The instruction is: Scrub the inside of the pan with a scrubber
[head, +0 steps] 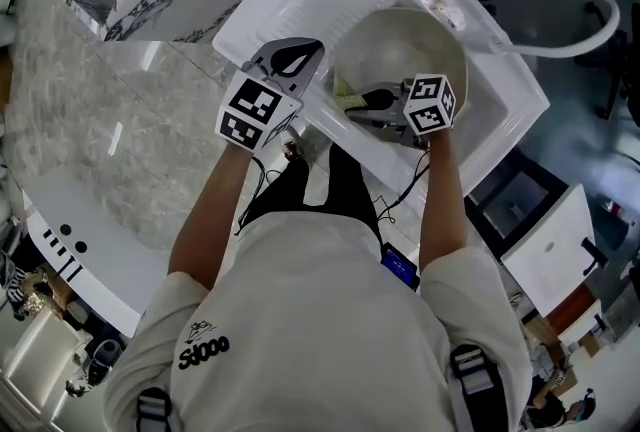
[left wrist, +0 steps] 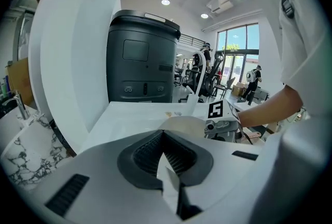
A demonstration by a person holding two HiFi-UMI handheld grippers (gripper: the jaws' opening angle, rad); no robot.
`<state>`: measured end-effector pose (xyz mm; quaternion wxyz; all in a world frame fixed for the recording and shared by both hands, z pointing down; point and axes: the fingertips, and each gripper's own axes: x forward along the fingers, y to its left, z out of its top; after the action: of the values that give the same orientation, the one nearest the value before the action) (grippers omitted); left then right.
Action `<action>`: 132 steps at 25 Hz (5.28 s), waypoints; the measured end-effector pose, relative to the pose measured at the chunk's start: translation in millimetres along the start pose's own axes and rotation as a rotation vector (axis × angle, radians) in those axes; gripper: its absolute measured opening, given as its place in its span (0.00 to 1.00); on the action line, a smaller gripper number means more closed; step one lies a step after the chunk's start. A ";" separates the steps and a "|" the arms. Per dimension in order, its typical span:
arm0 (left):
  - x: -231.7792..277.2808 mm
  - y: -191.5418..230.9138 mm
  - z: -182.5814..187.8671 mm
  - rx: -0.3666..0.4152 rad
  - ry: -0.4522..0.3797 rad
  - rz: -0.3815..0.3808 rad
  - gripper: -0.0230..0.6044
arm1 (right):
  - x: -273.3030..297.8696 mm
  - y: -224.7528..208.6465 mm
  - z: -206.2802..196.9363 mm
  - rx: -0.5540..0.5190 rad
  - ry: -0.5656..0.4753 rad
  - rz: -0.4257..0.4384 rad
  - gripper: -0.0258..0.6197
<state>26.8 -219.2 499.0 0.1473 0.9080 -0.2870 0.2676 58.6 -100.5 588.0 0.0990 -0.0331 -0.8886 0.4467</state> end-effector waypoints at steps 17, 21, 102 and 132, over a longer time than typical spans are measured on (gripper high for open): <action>3.8 3.1 -4.9 -0.021 0.014 -0.001 0.04 | -5.6 -36.5 -9.1 0.099 -0.021 -0.126 0.17; 4.6 2.4 -7.1 -0.019 0.019 -0.002 0.04 | -4.9 -55.2 -18.1 0.104 0.026 -0.213 0.17; 5.3 -18.1 -36.6 -0.016 0.085 -0.063 0.04 | -88.4 -34.6 -100.3 0.161 0.682 -0.496 0.17; 2.2 -22.9 -26.7 -0.049 0.070 -0.002 0.04 | -200.7 -92.2 -68.5 -0.122 1.160 -0.844 0.17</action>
<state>31.3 -190.8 519.3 0.1797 0.8943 -0.2874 0.2921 271.7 -131.3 672.2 0.7171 0.0759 -0.6533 0.2306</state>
